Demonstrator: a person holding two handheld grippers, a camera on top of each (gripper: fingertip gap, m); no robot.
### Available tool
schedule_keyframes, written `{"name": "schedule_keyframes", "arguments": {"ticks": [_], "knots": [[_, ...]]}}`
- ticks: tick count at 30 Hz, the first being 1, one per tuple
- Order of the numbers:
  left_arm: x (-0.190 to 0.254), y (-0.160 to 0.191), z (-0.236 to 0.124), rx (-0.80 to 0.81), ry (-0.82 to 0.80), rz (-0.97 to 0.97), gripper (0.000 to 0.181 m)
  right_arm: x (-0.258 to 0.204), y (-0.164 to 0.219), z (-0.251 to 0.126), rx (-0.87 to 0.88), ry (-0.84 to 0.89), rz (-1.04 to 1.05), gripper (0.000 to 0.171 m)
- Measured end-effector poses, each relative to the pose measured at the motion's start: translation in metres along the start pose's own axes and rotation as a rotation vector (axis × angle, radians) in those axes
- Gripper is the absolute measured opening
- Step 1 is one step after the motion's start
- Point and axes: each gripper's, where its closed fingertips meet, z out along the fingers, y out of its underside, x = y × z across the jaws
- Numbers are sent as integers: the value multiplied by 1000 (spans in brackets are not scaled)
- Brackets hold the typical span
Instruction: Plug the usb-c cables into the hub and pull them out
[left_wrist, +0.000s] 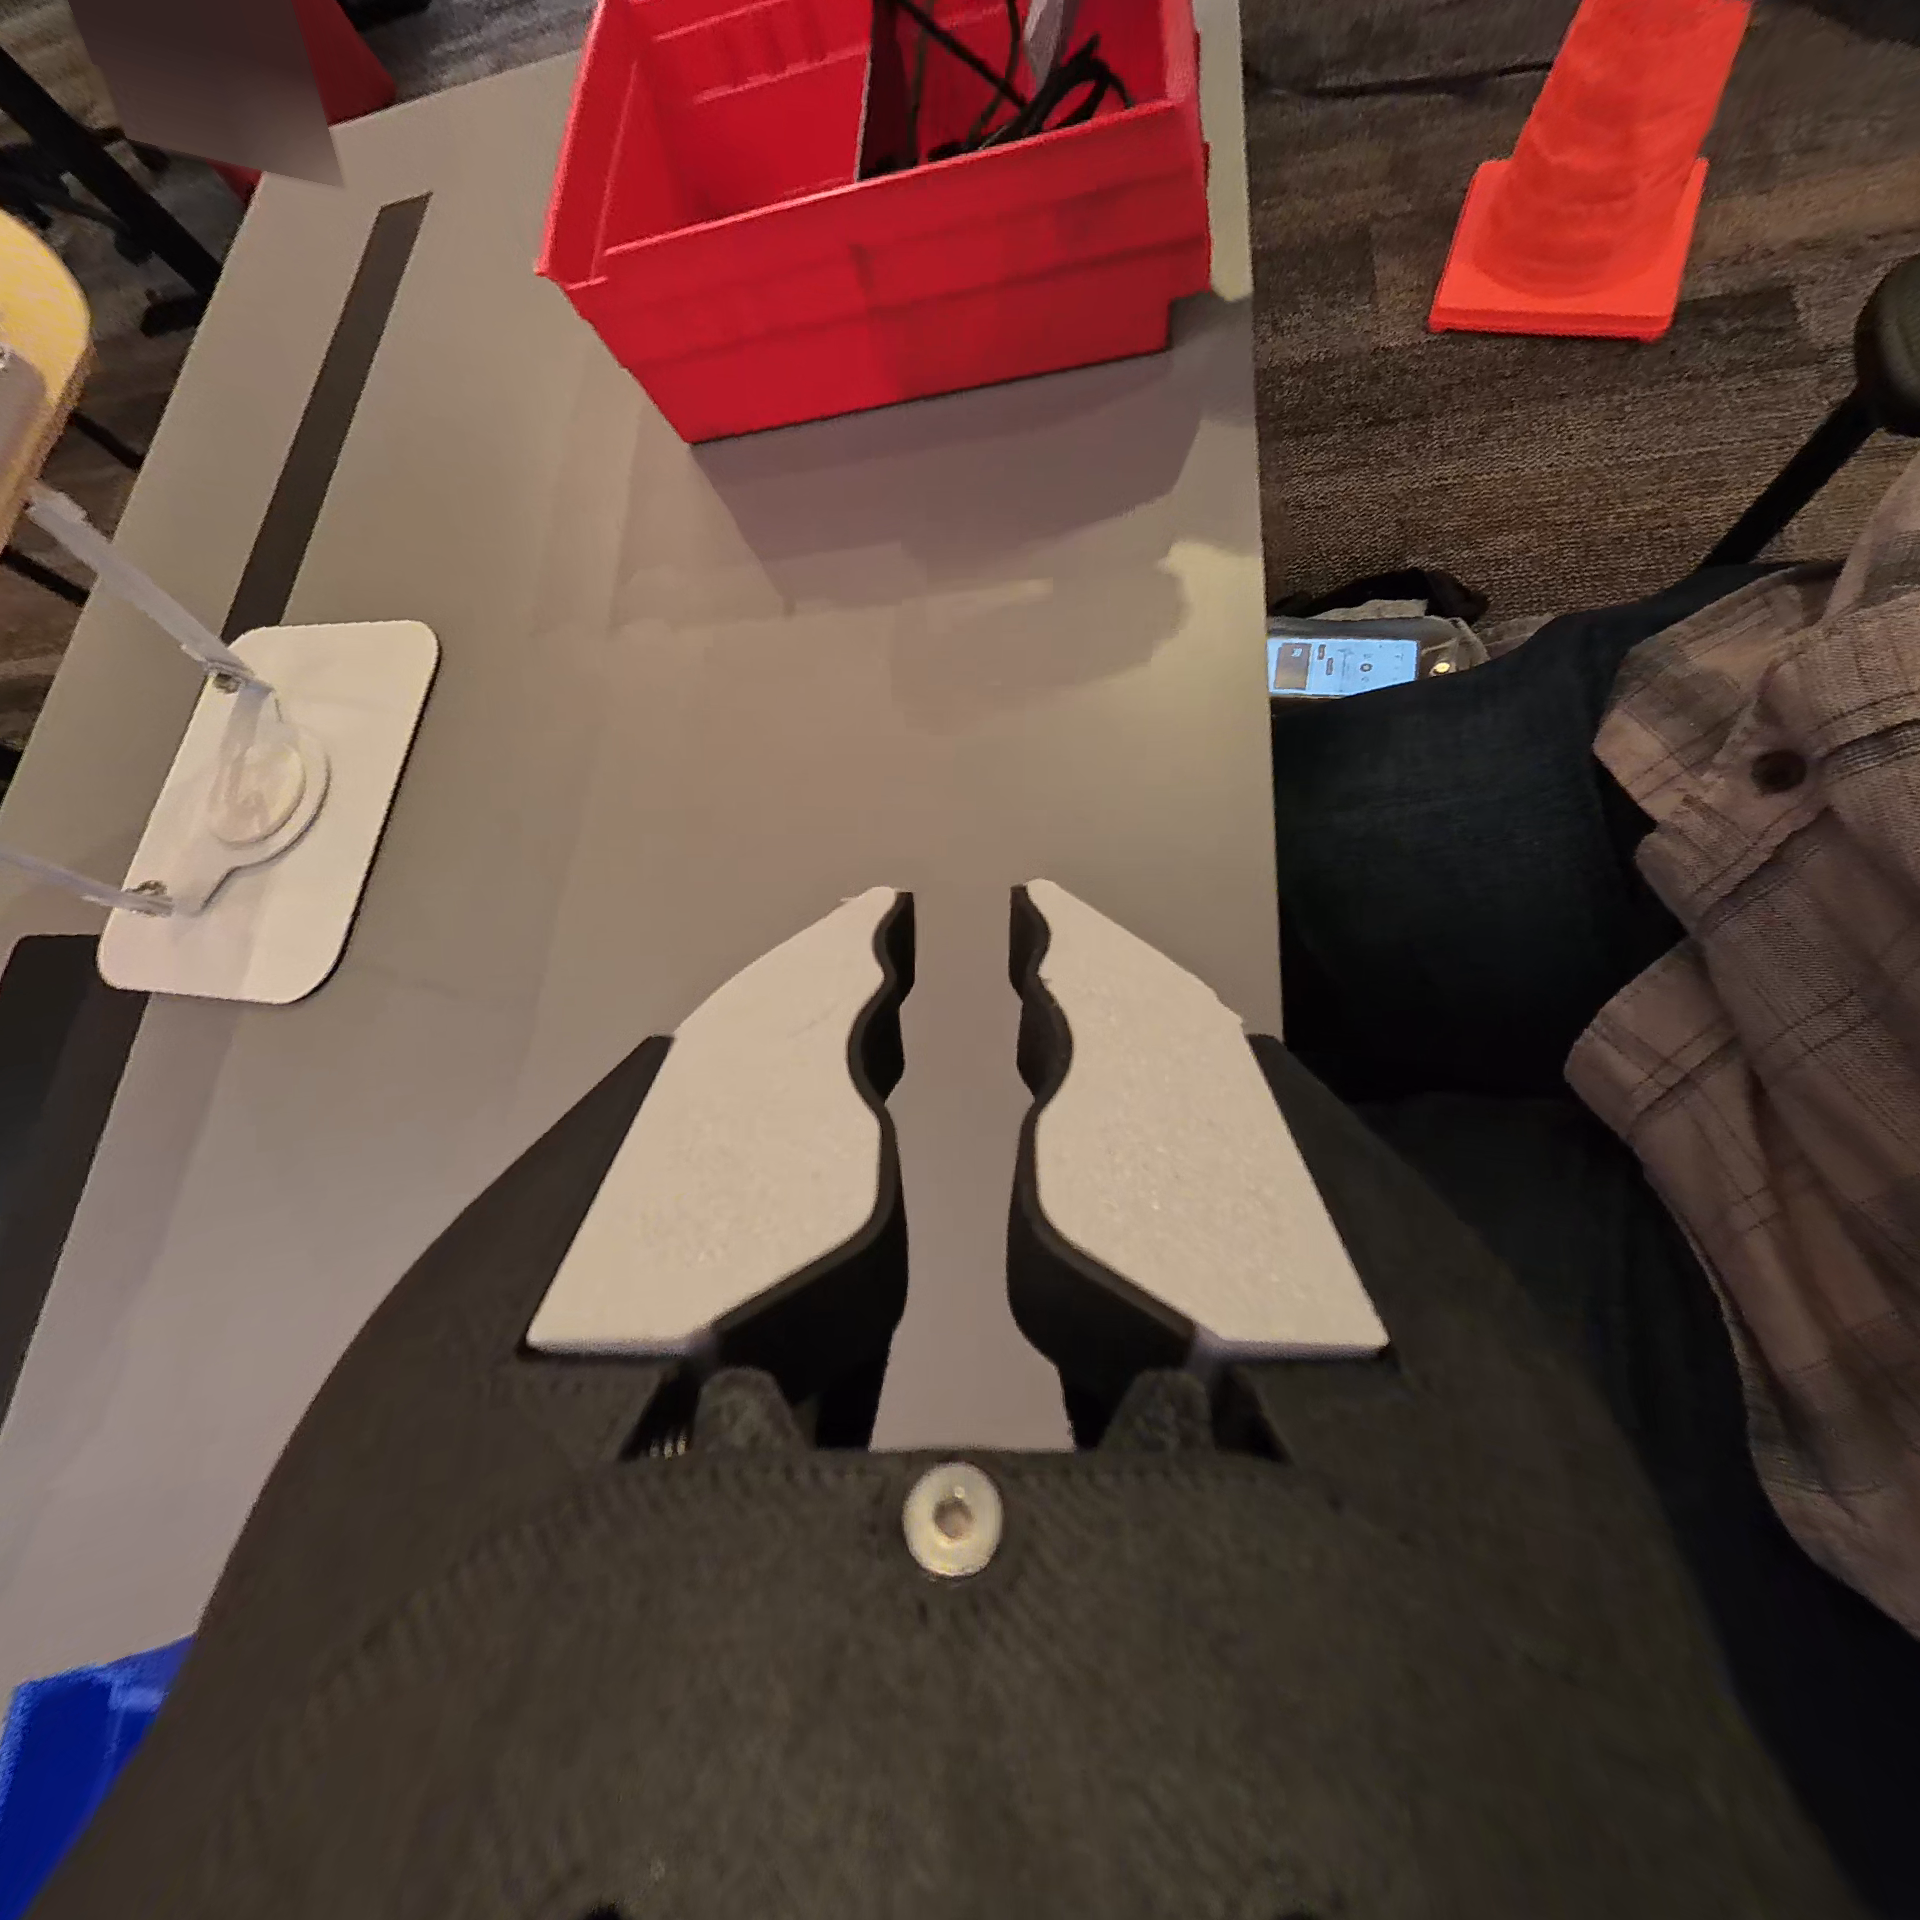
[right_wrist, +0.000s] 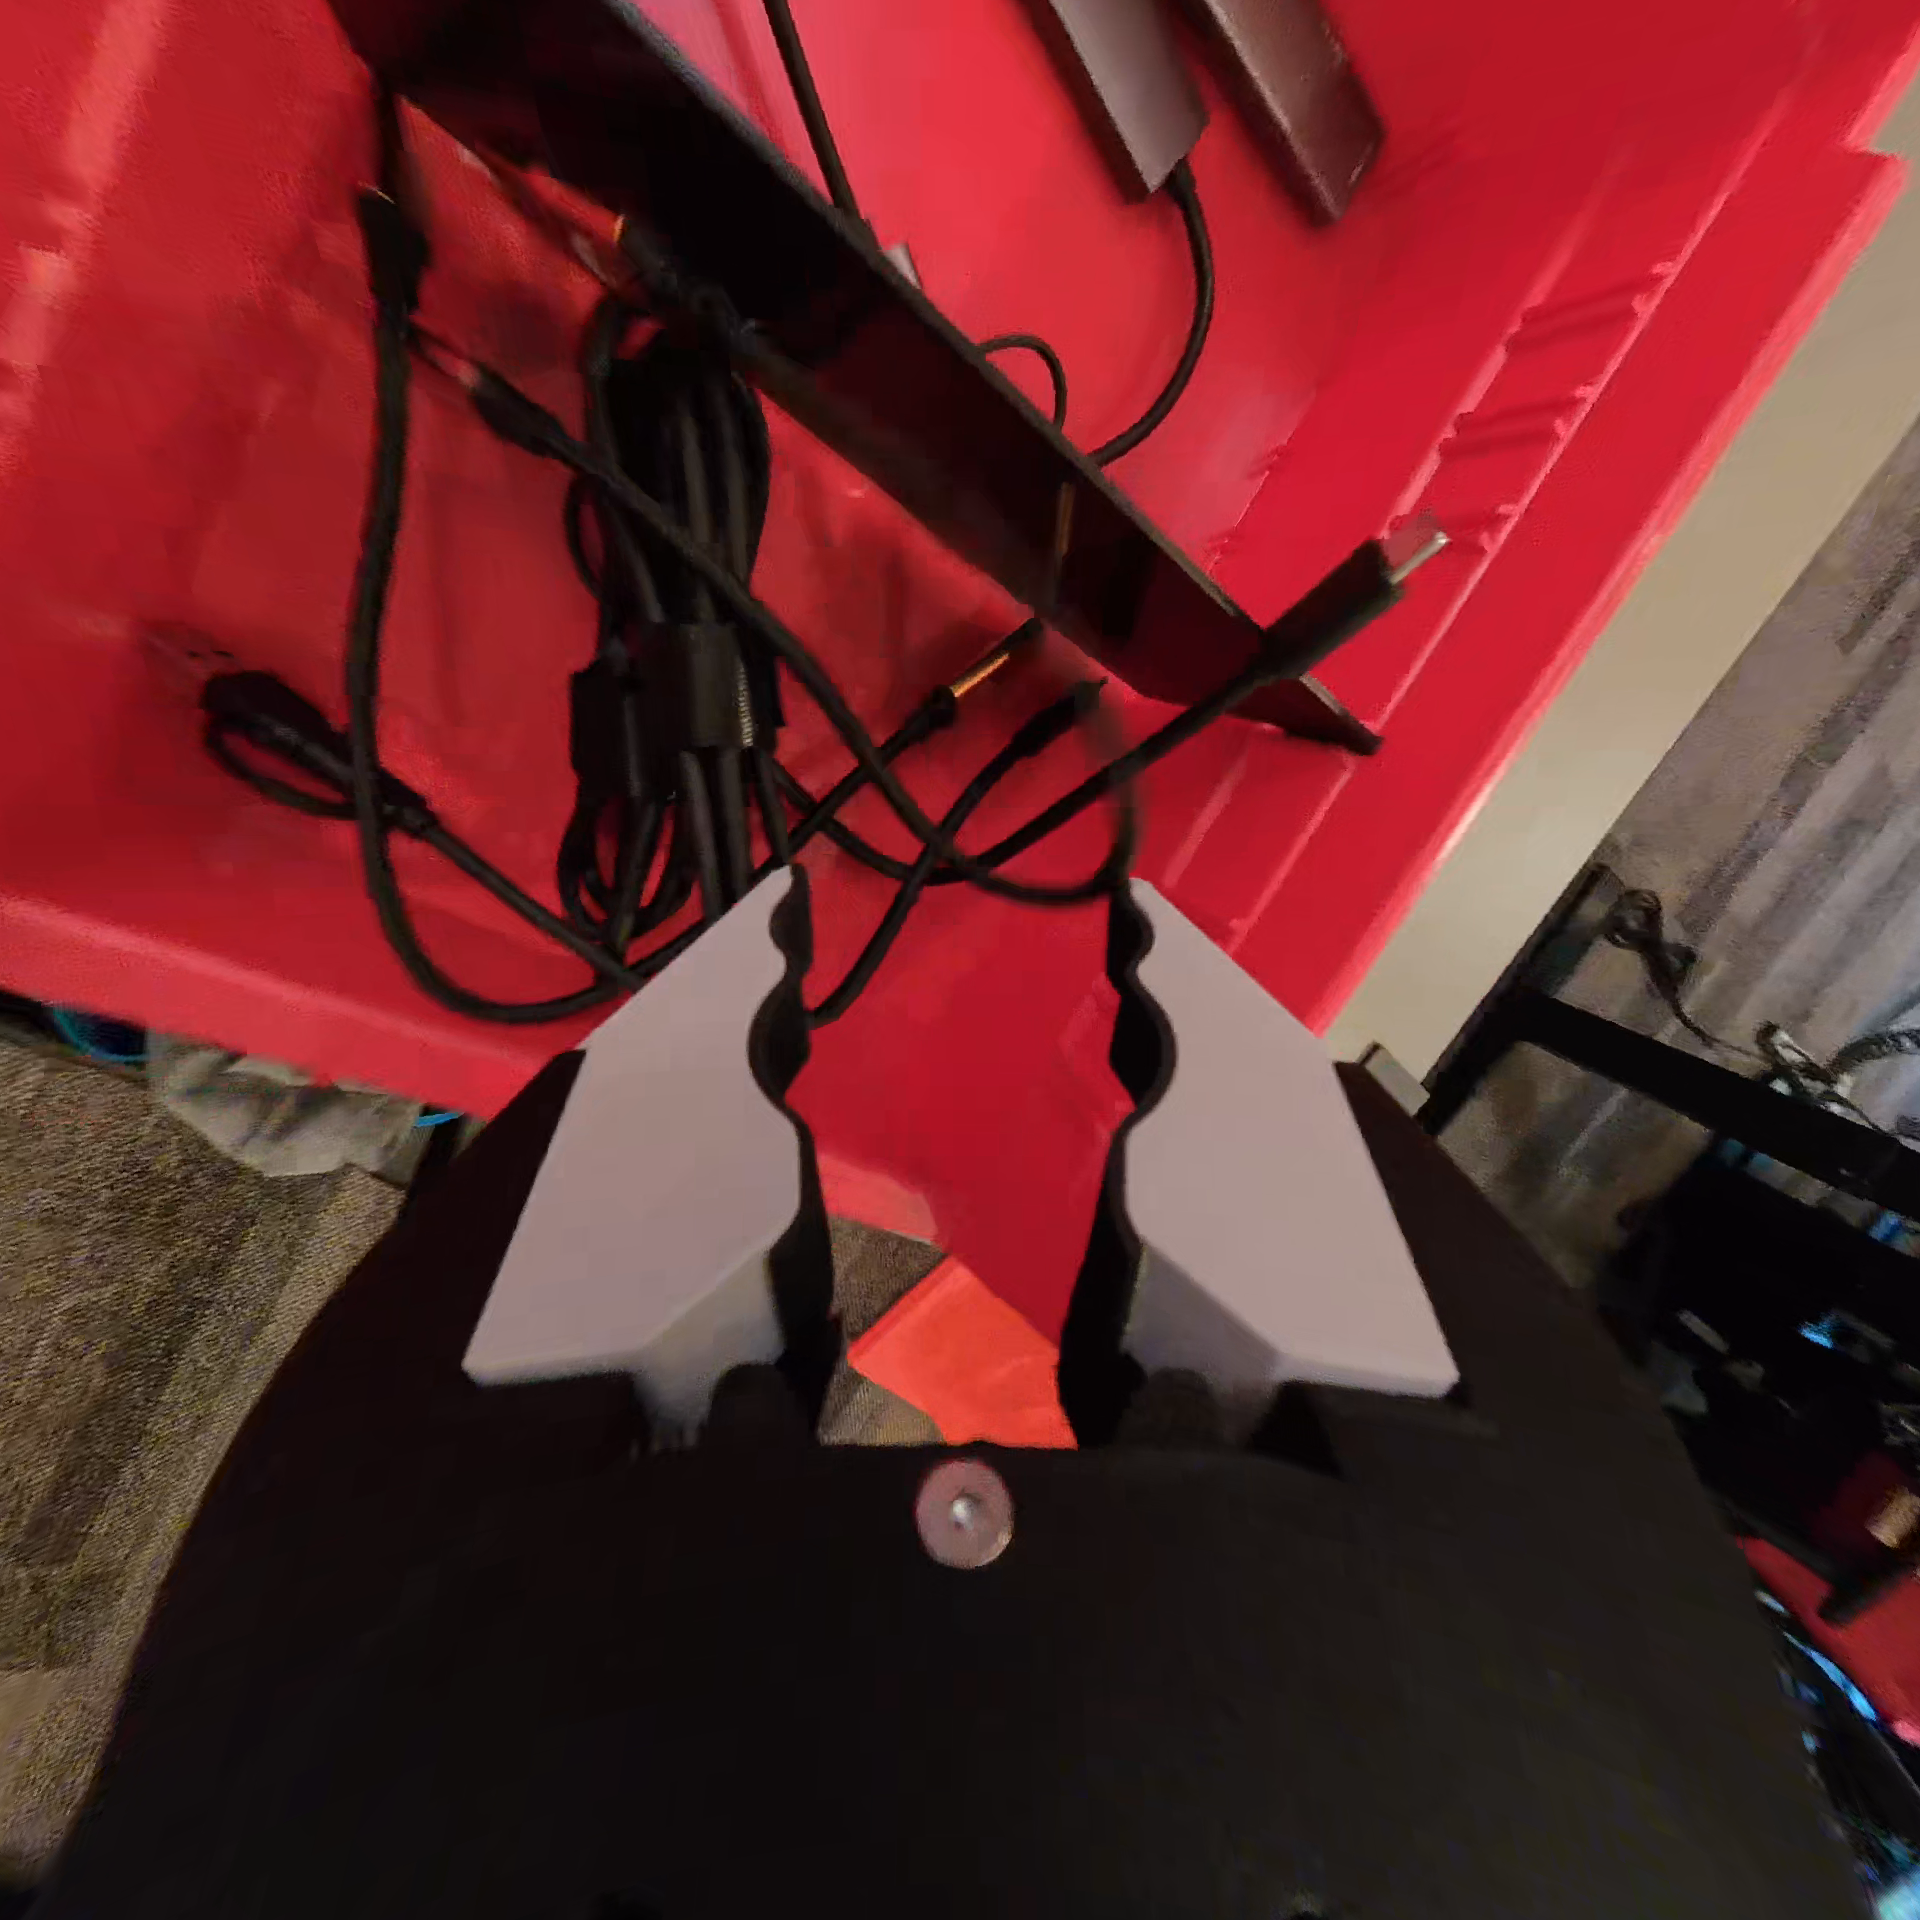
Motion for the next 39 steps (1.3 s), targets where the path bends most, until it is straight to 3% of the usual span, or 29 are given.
{"name": "schedule_keyframes", "arguments": {"ticks": [4, 10, 13, 16, 22, 25, 29, 32, 34, 37, 39], "knots": [[-14, 3, -13, -13, -62, -13, 23, 0, -3, -28, 75, -21, -15, 58], [-41, 18, -42, -94, -206, -16, 29, 41, 4, -55, 193, 138, 93, 52], [-65, 45, -71, -211, -355, -50, 35, 62, 28, -44, 195, 150, 205, 67], [-89, 84, -110, -314, -525, -161, 44, 69, 47, -24, 217, 107, 280, 78], [-90, 196, -180, -440, -764, -480, 58, 63, 63, 10, 266, 34, 361, 77], [-80, 256, -212, -494, -886, -626, 73, 54, 56, 23, 292, -25, 357, 74], [-63, 306, -232, -490, -947, -785, 77, 41, 36, 31, 361, -115, 362, 53], [-52, 326, -222, -460, -902, -883, 76, 36, 25, 33, 378, -125, 345, 26], [-48, 339, -215, -473, -879, -911, 71, 38, 20, 32, 391, -109, 339, 22], [-41, 361, -201, -513, -827, -939, 52, 34, 11, 33, 401, -99, 303, 15], [-46, 364, -197, -453, -828, -973, 34, 28, 2, 34, 418, -115, 293, 17]]}}
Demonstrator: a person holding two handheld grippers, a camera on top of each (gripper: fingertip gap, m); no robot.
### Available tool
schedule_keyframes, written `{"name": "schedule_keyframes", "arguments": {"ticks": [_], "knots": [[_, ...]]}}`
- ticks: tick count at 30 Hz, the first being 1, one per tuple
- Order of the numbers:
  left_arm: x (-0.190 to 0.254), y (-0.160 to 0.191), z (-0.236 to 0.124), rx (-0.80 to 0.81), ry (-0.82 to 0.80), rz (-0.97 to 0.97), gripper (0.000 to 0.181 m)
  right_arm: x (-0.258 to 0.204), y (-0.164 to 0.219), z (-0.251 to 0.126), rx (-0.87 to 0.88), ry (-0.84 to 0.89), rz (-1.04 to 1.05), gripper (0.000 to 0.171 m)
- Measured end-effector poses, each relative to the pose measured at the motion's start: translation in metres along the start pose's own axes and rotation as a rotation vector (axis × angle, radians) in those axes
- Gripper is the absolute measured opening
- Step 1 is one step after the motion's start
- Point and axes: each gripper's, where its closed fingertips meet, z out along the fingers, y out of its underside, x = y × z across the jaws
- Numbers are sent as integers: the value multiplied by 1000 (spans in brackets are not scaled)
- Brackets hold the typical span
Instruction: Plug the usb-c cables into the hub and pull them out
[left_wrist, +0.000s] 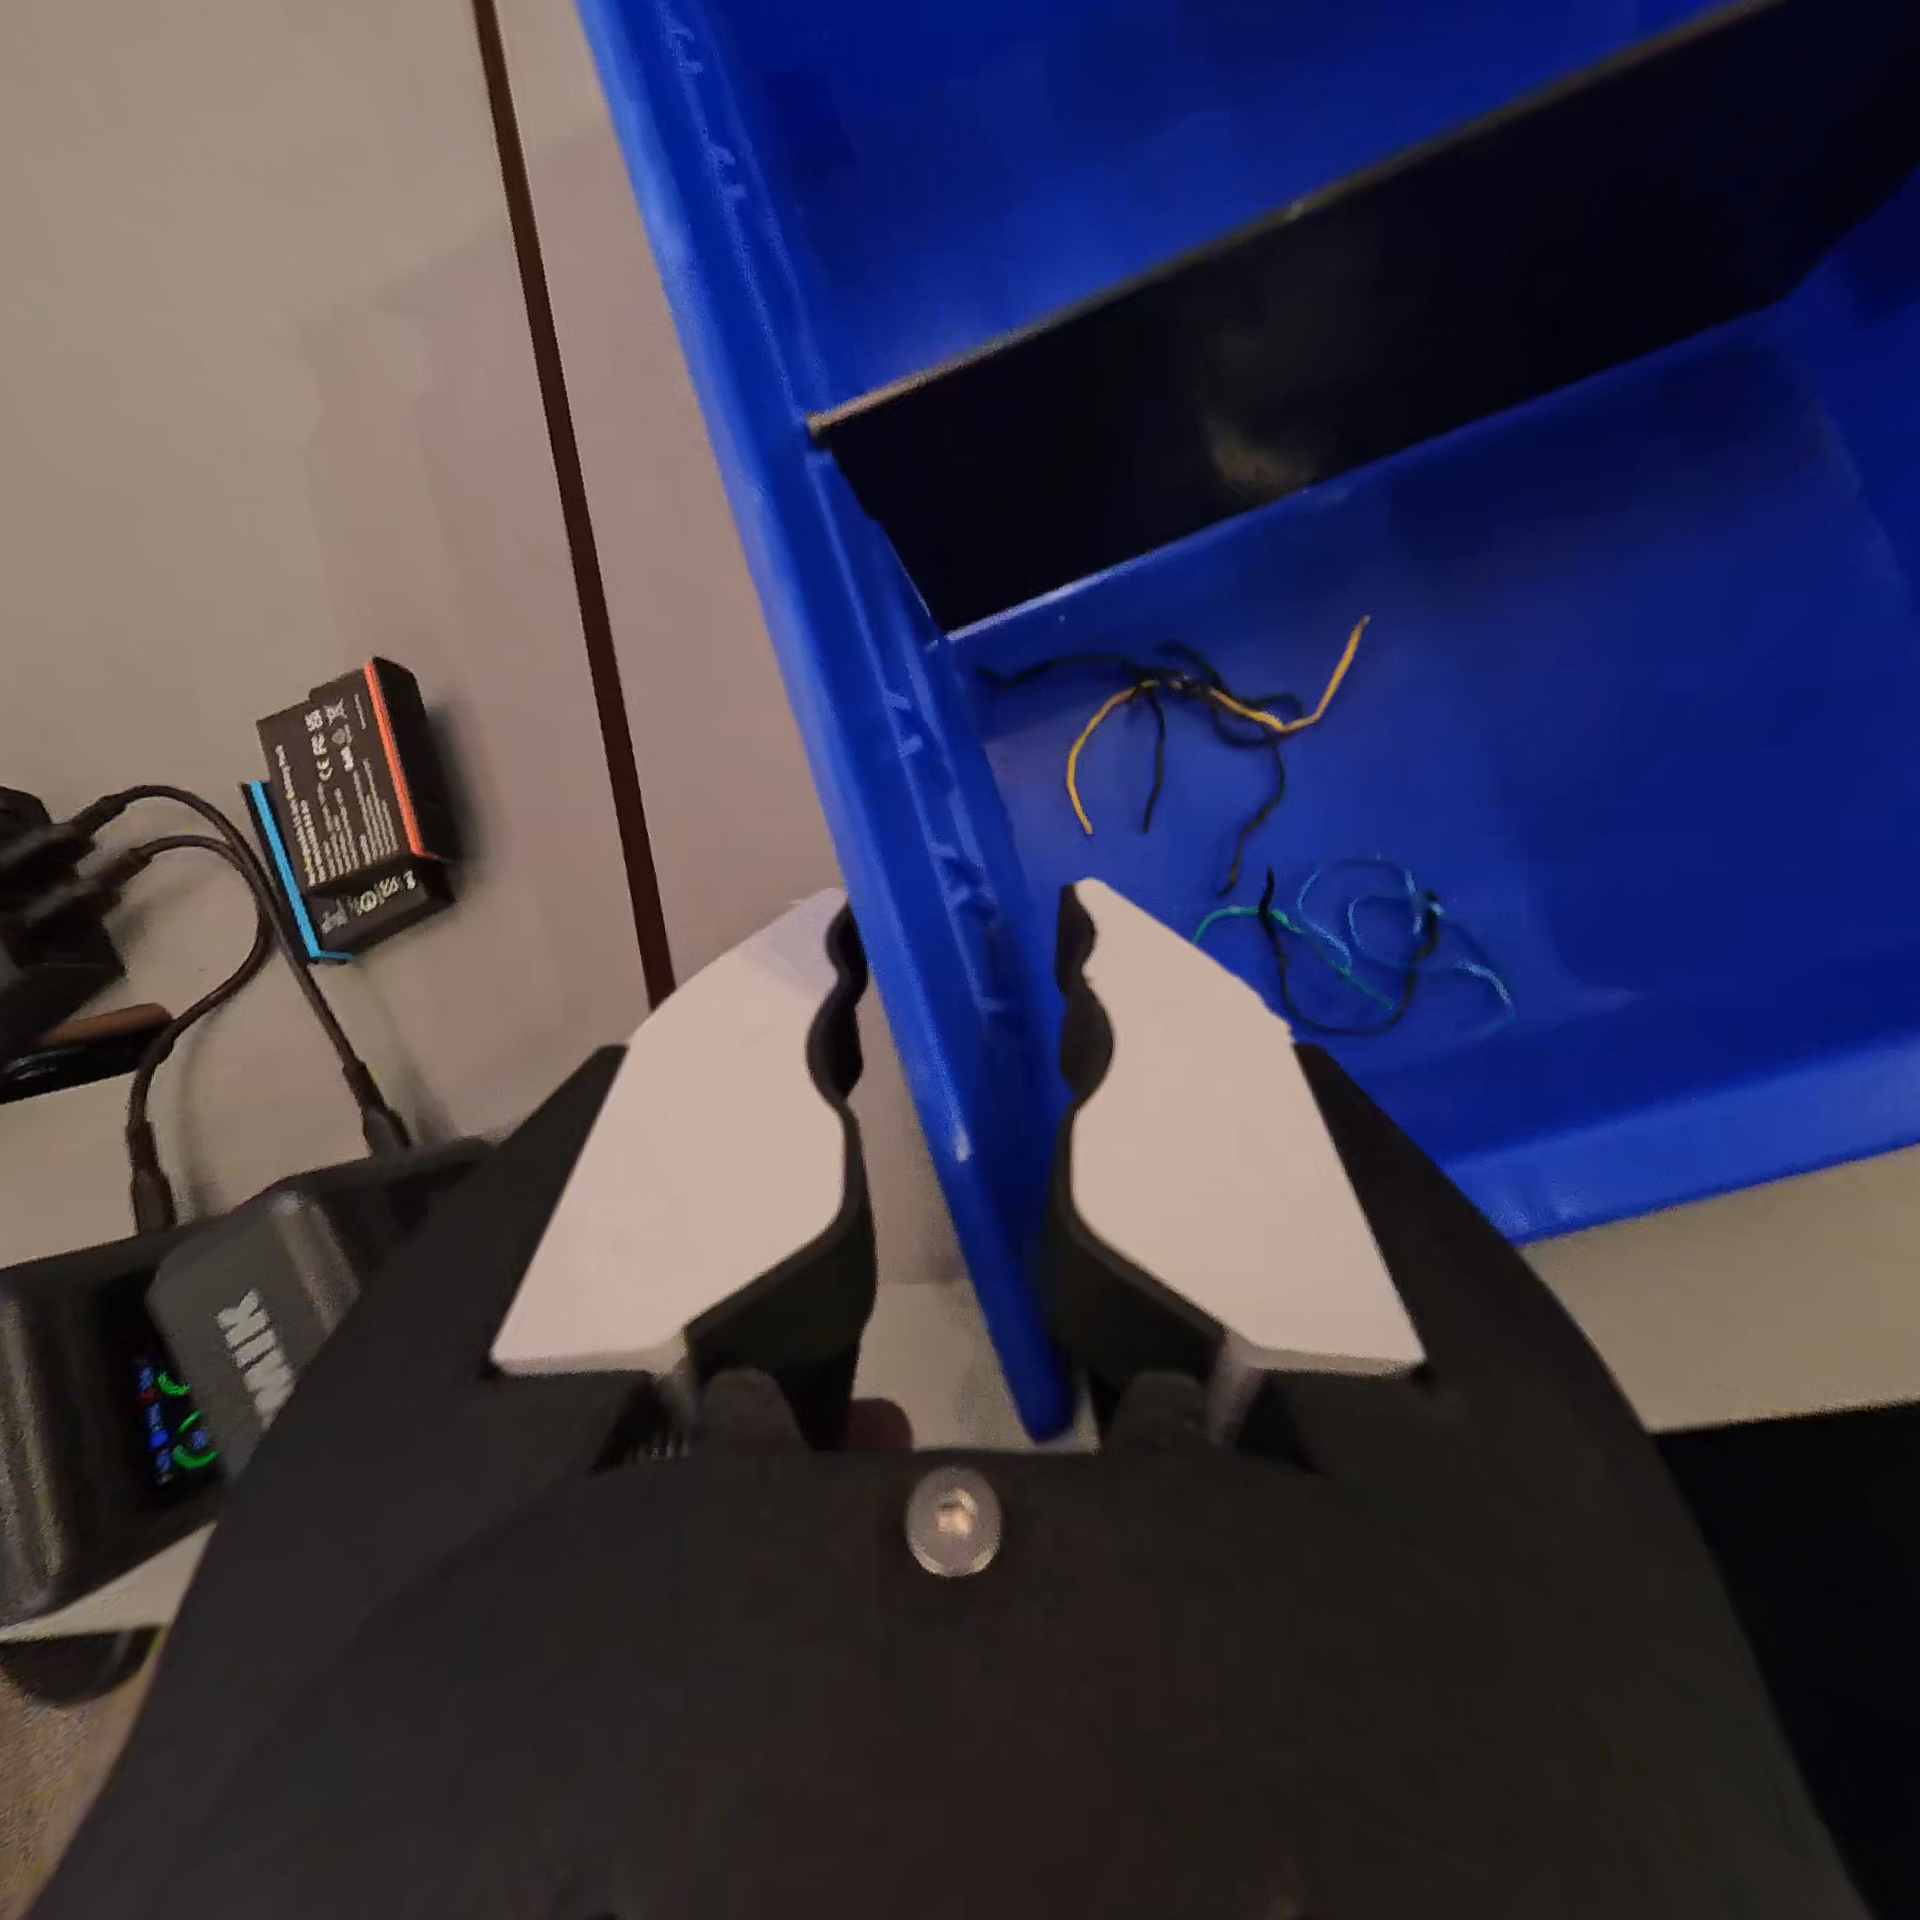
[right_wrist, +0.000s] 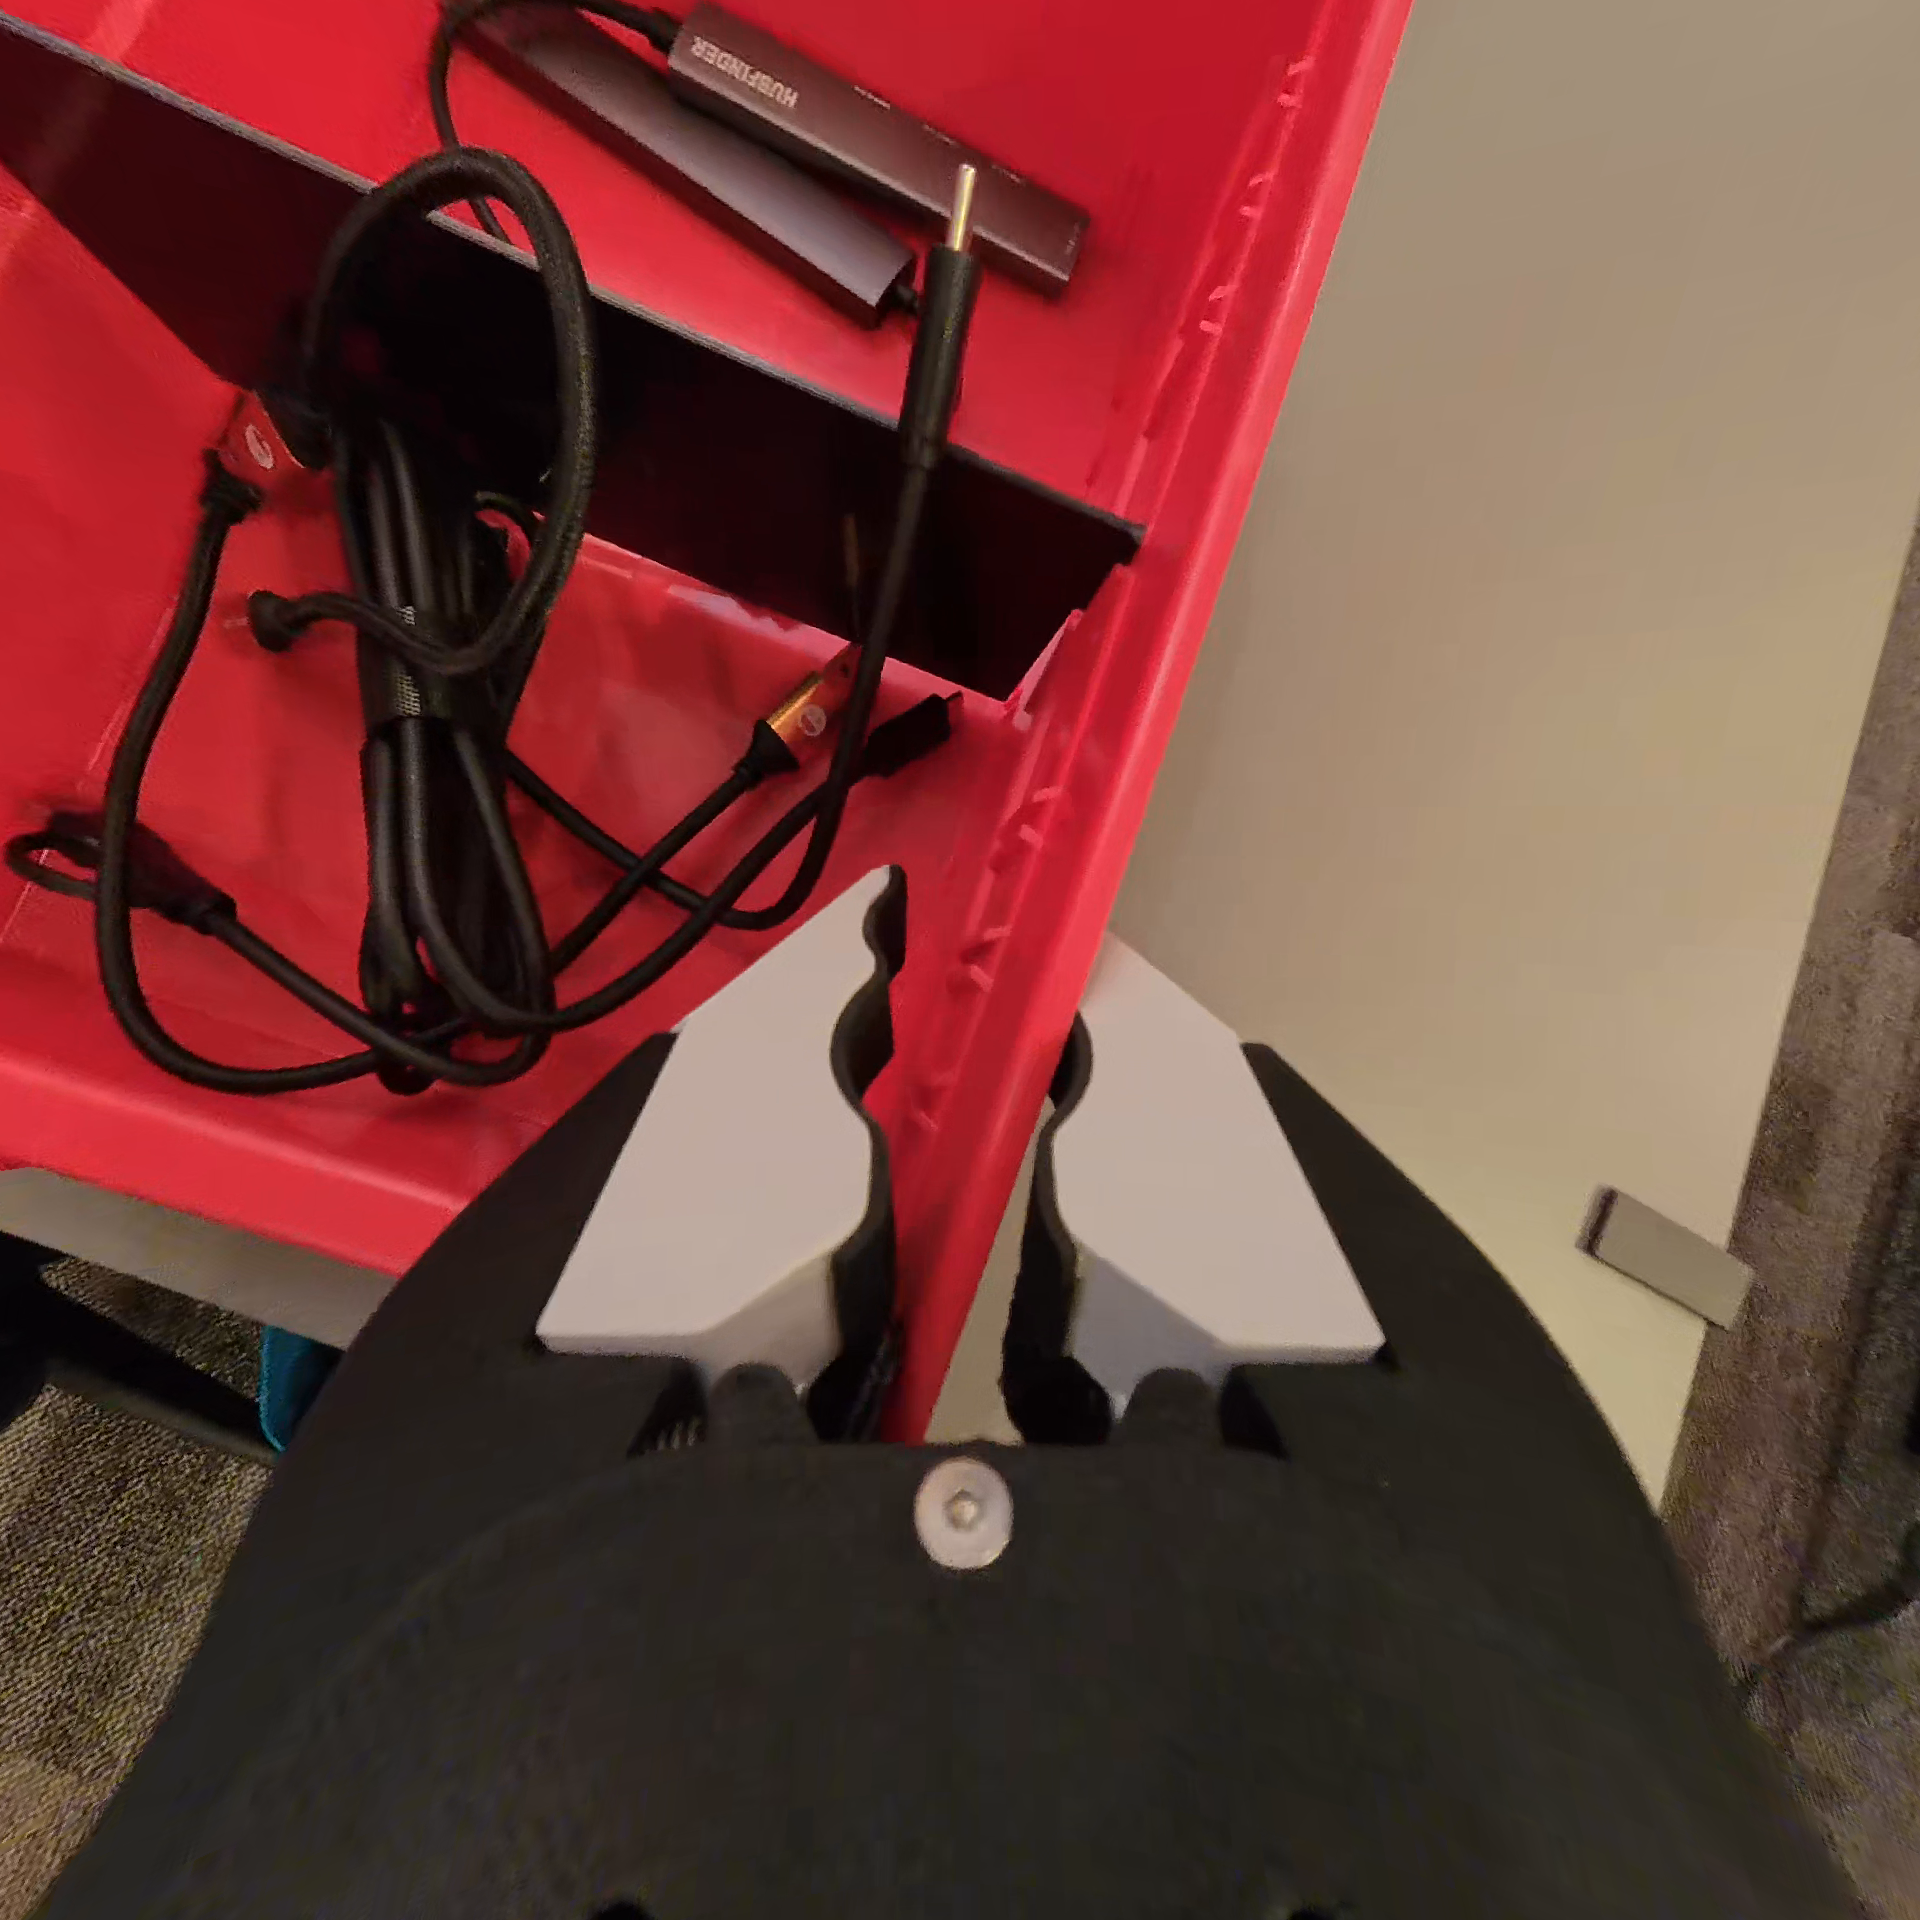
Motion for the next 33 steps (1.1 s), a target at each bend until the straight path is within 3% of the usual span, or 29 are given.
{"name": "schedule_keyframes", "arguments": {"ticks": [2, 4, 12, 18, 23, 33], "knots": [[-1, -2, 5, 13, 25, -36, 26, -7, -7, 5, 9, -9, -9, 17], [0, -7, 5, 47, 53, -82, 6, -16, -16, 10, 17, -26, -24, 17], [7, -19, 0, 120, 96, -126, 4, -78, -60, 35, 61, -115, -88, 20], [26, -48, -18, 280, 151, -108, 5, -145, -99, 54, 97, -219, -126, 24], [33, -58, -30, 320, 146, -93, 6, -202, -129, 66, 133, -297, -162, 30], [-10, -91, -102, 635, 142, -291, 6, -314, -174, 88, 198, -434, -184, 56]]}}
